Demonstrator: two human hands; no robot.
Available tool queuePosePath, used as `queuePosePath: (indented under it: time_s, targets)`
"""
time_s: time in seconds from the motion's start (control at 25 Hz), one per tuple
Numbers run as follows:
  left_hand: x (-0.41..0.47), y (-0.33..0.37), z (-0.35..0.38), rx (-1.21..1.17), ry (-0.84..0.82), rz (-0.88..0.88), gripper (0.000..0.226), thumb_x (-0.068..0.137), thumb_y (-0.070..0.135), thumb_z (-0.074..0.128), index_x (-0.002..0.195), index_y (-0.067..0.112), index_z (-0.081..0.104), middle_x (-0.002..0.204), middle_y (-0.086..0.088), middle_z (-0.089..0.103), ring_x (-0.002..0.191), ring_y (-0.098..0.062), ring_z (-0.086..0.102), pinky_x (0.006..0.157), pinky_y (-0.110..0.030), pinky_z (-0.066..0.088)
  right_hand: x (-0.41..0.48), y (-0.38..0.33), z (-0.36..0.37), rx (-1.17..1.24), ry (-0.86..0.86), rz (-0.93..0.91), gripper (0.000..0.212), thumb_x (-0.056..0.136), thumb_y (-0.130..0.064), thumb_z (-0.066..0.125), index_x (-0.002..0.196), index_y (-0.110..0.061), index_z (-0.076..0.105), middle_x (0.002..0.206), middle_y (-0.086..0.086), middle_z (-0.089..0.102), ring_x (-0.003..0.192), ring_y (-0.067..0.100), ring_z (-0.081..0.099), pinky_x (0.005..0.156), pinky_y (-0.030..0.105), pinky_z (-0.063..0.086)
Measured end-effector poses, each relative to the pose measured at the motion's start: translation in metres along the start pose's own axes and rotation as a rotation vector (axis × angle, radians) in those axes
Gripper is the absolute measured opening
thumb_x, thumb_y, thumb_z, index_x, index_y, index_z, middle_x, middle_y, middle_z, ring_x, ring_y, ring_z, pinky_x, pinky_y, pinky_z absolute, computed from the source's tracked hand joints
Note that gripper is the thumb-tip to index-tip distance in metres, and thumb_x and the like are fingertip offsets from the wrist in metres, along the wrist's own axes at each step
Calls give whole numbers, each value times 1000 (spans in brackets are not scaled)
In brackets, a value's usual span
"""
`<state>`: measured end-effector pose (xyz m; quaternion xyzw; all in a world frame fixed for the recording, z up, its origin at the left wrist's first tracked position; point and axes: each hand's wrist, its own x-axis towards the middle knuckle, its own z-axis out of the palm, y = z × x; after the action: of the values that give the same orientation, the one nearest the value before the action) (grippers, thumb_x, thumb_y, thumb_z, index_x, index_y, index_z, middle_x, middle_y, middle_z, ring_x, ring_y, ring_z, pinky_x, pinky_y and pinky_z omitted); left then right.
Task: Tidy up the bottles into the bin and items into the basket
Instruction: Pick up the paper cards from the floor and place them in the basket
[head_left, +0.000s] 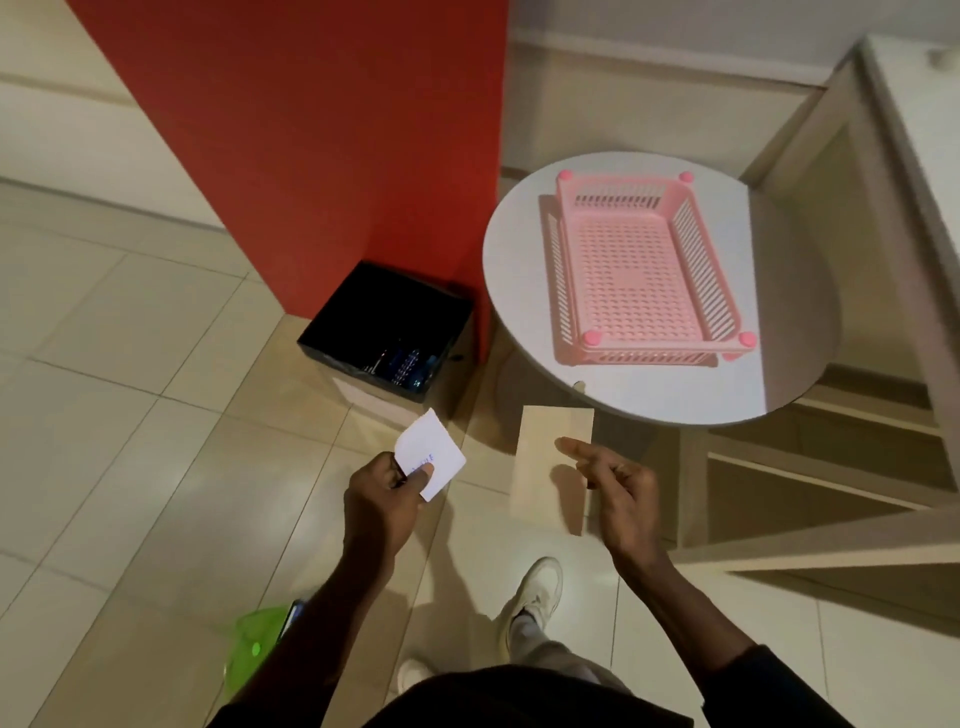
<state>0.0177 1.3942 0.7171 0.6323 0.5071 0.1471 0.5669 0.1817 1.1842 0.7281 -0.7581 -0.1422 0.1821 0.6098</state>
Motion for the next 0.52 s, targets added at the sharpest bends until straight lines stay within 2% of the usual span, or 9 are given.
queuePosePath:
  time_s: [0.08,0.2,0.28,0.36,0.44,0.52]
  targets:
    - [7,27,33,31,-10,68,8,93,16,78,94,8,77,92,2,82,84,-28,77,73,-53,65,26,-4,-29,-13,15,25,24,98,-10,65,111,-21,81,115,-11,78,113,5,70,85,18,56]
    - [18,56,70,100,-26,186,12,94,21,77,86,12,74,86,9,81,76,-20,77,66,-53,64,60,-10,-60,-3,51,35,33,96,3,62,113,-19,80,115,-8,78,111,6,70,94,29,57]
    - [22,67,86,133,-32,233,15,92,27,76,85,14,73,86,11,80,72,-16,76,62,-52,64,78,-17,-71,38,90,35,34,94,7,63,115,-16,77,109,2,78,100,20,71,89,41,59]
    - [29,80,108,143,-60,195,21,90,32,74,90,11,72,90,1,80,75,-24,77,66,-51,65,98,-21,-86,67,122,29,35,92,6,67,118,-17,71,98,12,71,89,37,64,78,49,58]
    - [39,86,126,168,-92,158,19,94,27,76,92,9,69,91,-5,79,75,-26,77,67,-45,65,116,-21,-95,54,166,31,36,92,3,69,121,-19,67,88,7,66,80,31,60,70,45,56]
    - [50,93,139,240,-86,197,18,94,23,77,81,18,65,87,11,75,65,-14,74,53,-31,60,133,-19,-101,50,225,25,36,91,2,72,121,-17,67,90,3,66,76,20,59,68,40,57]
